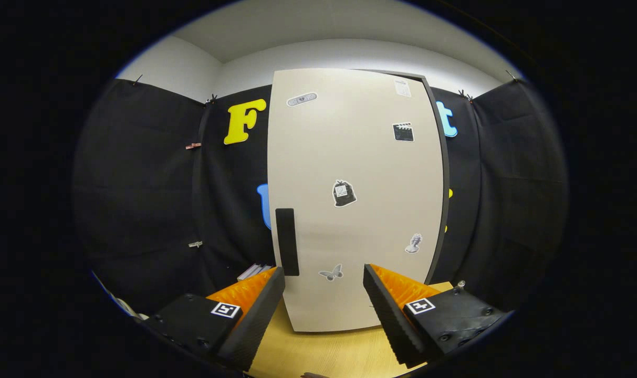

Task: Open the shoe cabinet door, grab the shoes and put them into the shoe cabinet, then close the shoe cabinet door.

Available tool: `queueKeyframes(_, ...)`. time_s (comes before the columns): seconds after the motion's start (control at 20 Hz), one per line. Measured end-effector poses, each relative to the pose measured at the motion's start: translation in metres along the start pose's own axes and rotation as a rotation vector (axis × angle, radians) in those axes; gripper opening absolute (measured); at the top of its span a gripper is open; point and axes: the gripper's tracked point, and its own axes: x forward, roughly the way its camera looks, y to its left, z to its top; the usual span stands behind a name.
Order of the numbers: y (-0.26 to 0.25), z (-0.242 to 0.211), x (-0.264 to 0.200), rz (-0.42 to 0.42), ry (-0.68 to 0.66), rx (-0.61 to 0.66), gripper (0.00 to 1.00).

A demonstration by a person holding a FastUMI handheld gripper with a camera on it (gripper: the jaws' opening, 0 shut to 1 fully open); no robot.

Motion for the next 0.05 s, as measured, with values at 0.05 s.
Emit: queueKeyframes(0.05, -0.0003, -0.0004, 0.0004, -0.002, 0.003, -0.002, 0.98)
